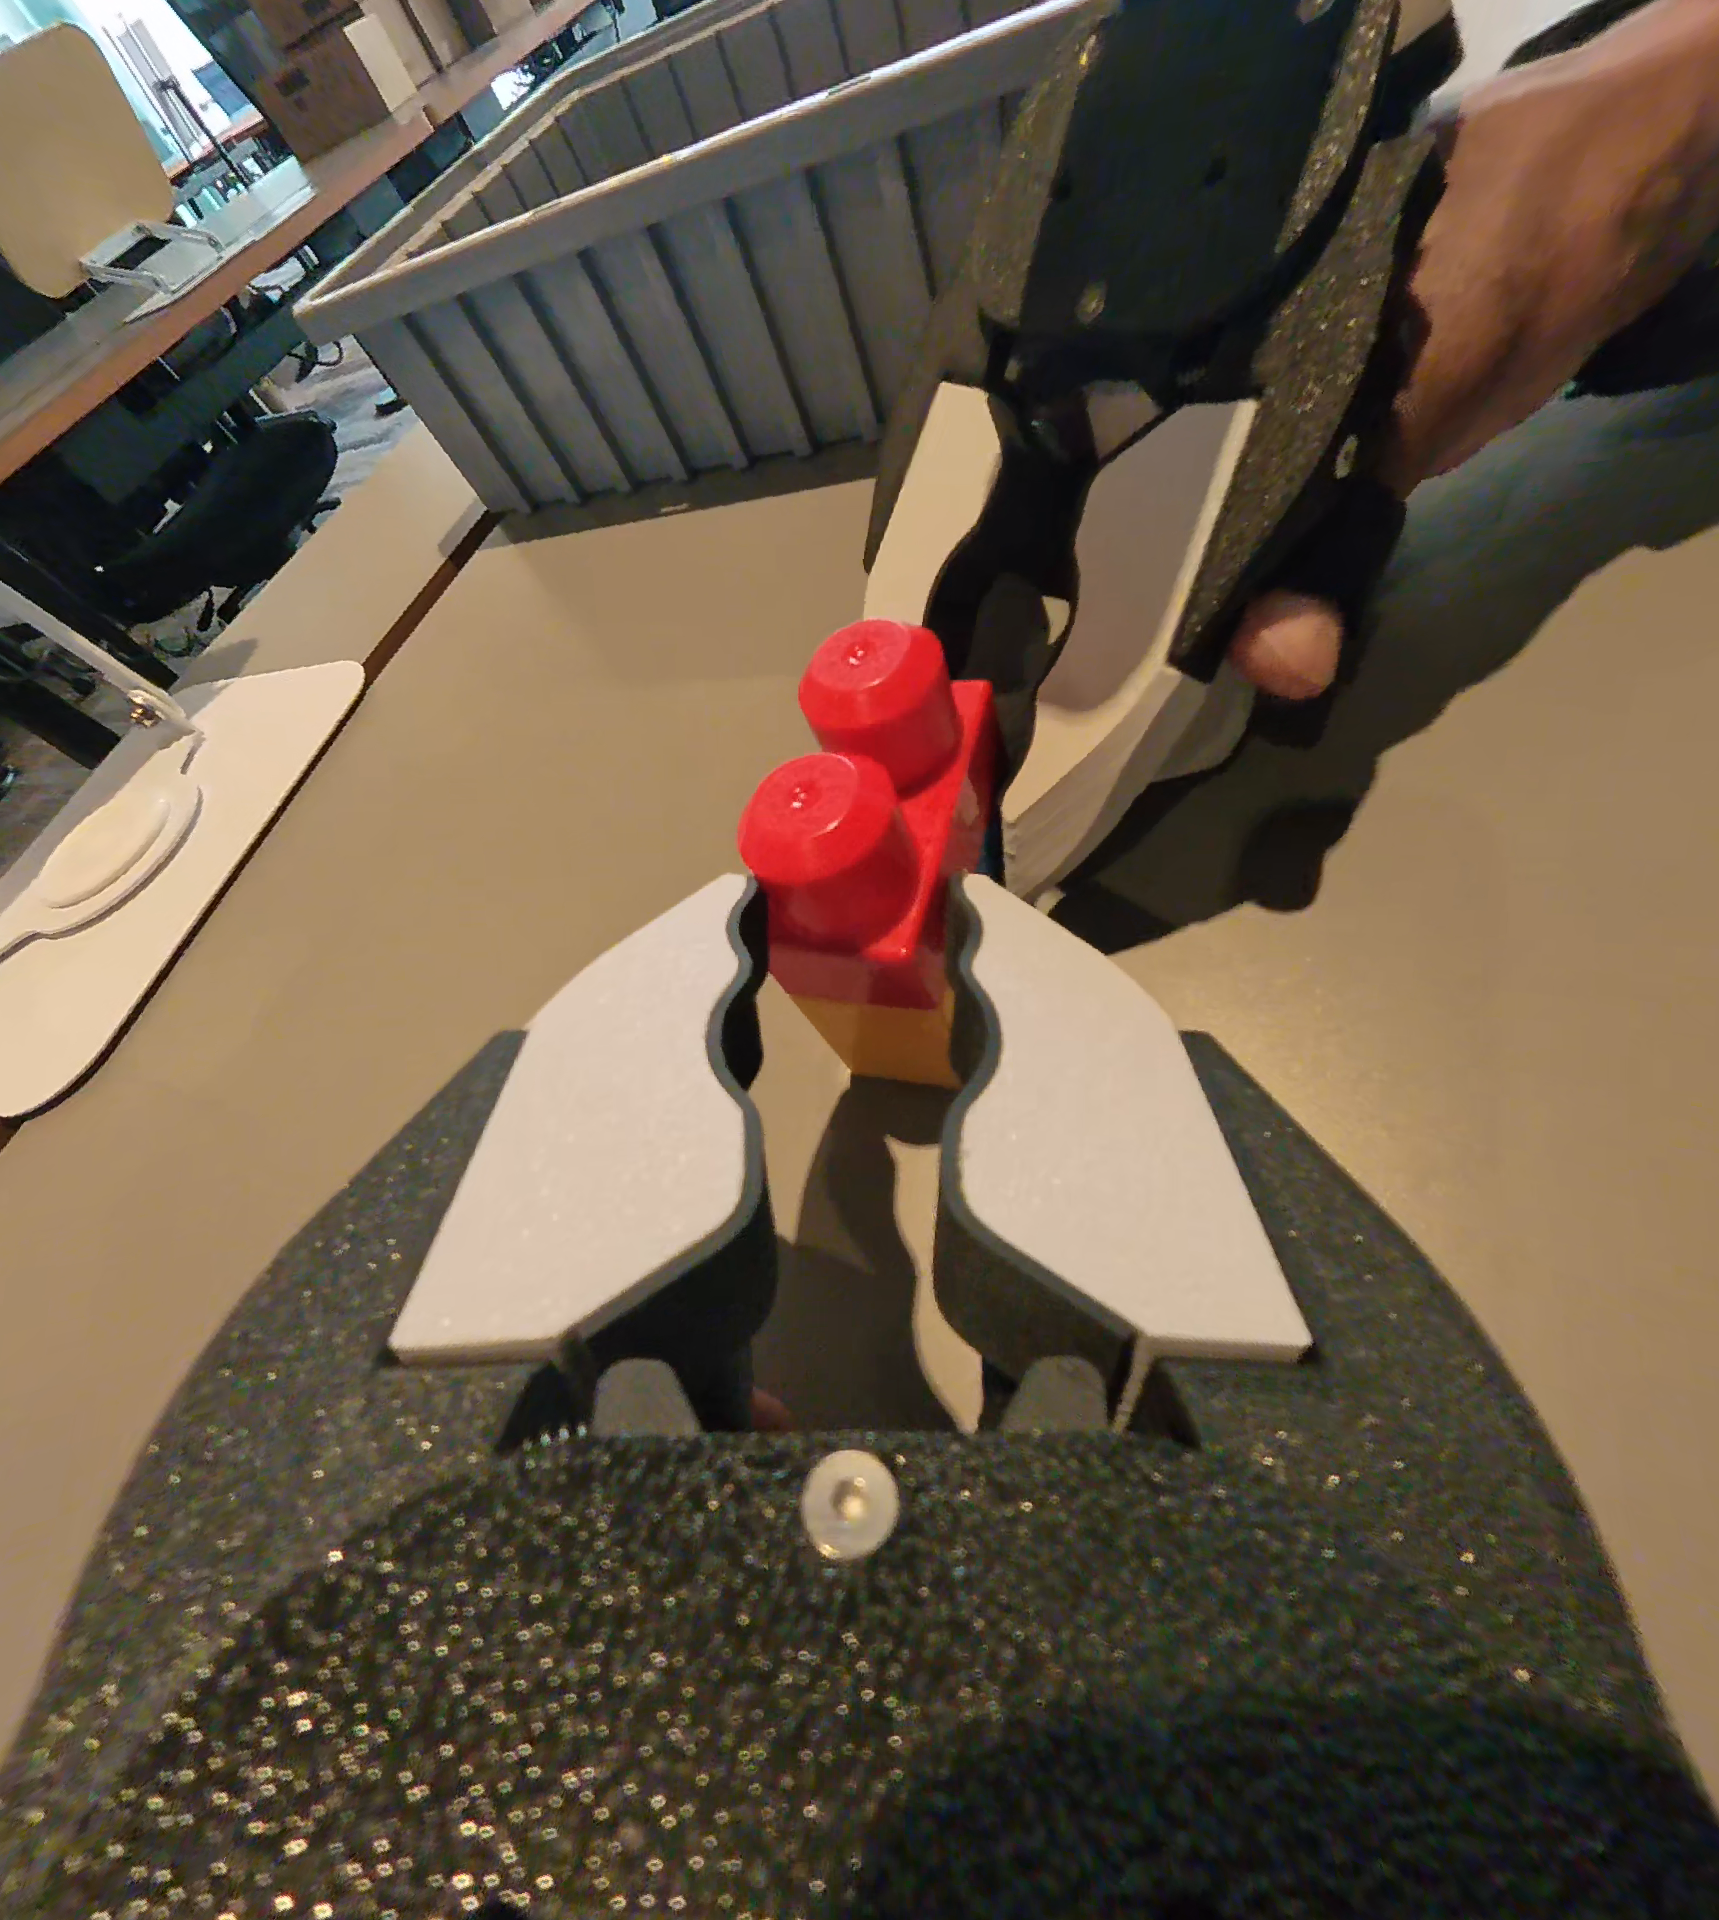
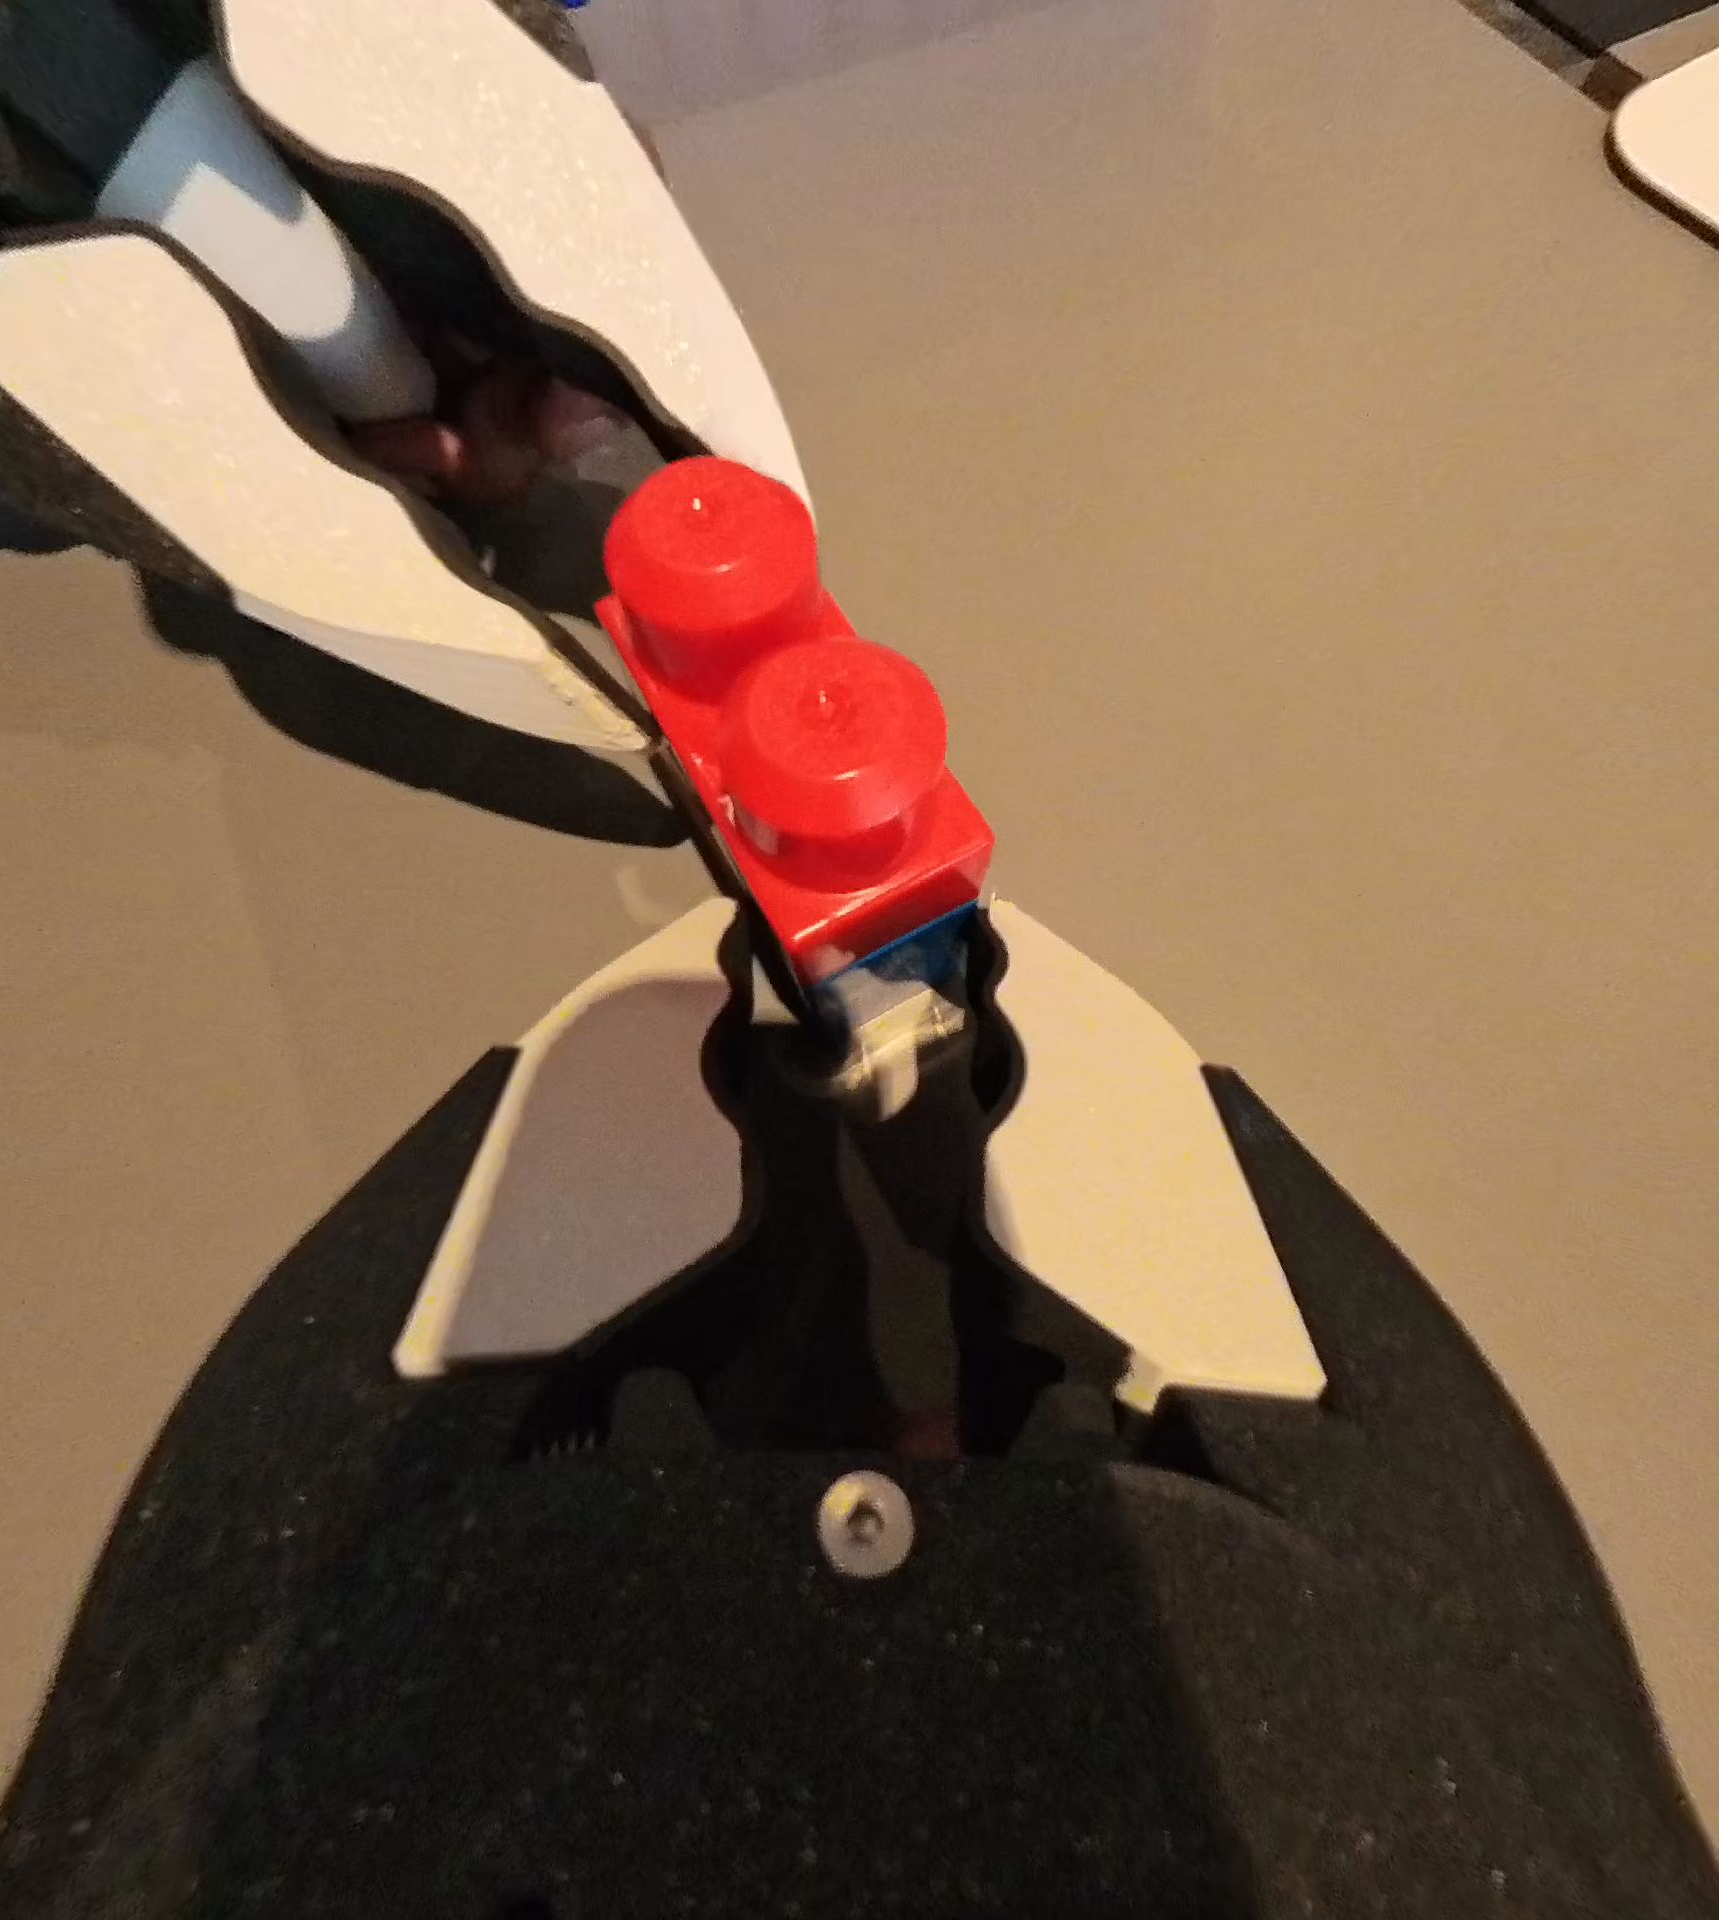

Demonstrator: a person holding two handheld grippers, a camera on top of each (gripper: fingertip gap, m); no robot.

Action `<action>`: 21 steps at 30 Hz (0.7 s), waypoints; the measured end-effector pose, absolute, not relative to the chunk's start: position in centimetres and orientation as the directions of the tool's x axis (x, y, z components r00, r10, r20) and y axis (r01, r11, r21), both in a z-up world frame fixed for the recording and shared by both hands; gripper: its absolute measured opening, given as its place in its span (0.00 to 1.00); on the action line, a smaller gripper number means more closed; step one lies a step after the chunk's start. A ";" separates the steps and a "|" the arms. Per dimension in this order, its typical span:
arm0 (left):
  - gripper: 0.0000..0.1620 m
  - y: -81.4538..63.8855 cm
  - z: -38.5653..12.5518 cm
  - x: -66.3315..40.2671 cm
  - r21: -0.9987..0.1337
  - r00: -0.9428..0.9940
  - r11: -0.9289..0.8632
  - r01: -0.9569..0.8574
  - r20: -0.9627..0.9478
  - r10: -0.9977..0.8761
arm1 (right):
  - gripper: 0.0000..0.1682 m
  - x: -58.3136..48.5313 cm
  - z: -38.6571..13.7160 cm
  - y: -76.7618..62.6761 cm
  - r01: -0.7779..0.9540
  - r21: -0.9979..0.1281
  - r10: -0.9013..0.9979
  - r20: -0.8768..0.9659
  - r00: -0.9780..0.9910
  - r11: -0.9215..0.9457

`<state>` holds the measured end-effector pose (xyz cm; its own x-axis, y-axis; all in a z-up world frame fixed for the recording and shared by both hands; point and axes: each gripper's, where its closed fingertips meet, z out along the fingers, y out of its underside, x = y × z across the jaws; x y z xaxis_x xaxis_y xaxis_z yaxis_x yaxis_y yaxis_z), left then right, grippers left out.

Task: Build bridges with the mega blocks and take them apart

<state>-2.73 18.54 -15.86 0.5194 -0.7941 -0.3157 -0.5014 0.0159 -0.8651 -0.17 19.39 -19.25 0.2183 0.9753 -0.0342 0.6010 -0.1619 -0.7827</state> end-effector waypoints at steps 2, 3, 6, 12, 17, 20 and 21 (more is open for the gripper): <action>0.20 18.6 -15.8 -2.7 -0.864 0.521 0.018 -0.503 -0.320 -0.791 | 0.31 0.0 -19.1 18.8 0.596 -0.785 0.982 -0.089 0.164 -0.171; 0.20 18.6 -15.8 -2.7 -0.865 0.521 0.017 -0.502 -0.318 -0.792 | 0.33 0.1 -18.9 18.6 0.583 -0.794 0.984 -0.110 0.141 -0.173; 0.20 18.6 -15.9 -2.8 -0.864 0.520 0.018 -0.503 -0.319 -0.792 | 0.32 0.4 -17.4 18.5 0.498 -0.853 0.987 -0.120 0.106 -0.157; 0.20 18.6 -15.9 -2.8 -0.865 0.515 0.020 -0.502 -0.318 -0.796 | 0.26 0.5 -16.1 18.9 0.423 -0.891 0.986 -0.148 0.078 -0.167; 0.19 18.6 -15.9 -2.8 -0.866 0.514 0.017 -0.499 -0.312 -0.799 | 0.29 0.5 -16.3 19.1 0.446 -0.891 0.996 -0.057 0.073 -0.084; 0.19 18.5 -15.9 -2.8 -0.869 0.511 0.012 -0.494 -0.302 -0.805 | 0.33 0.4 -16.4 19.2 0.470 -0.882 0.999 0.003 0.054 -0.022; 0.19 18.5 -15.9 -2.7 -0.871 0.509 0.010 -0.491 -0.297 -0.808 | 0.33 0.3 -16.4 19.2 0.467 -0.884 0.999 0.013 0.049 -0.012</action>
<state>-2.75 18.53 -15.85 0.5093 -0.8078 -0.2967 -0.4914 0.0100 -0.8709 0.32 19.20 -16.43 0.0491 0.9987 0.0125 0.4669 -0.0119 -0.8842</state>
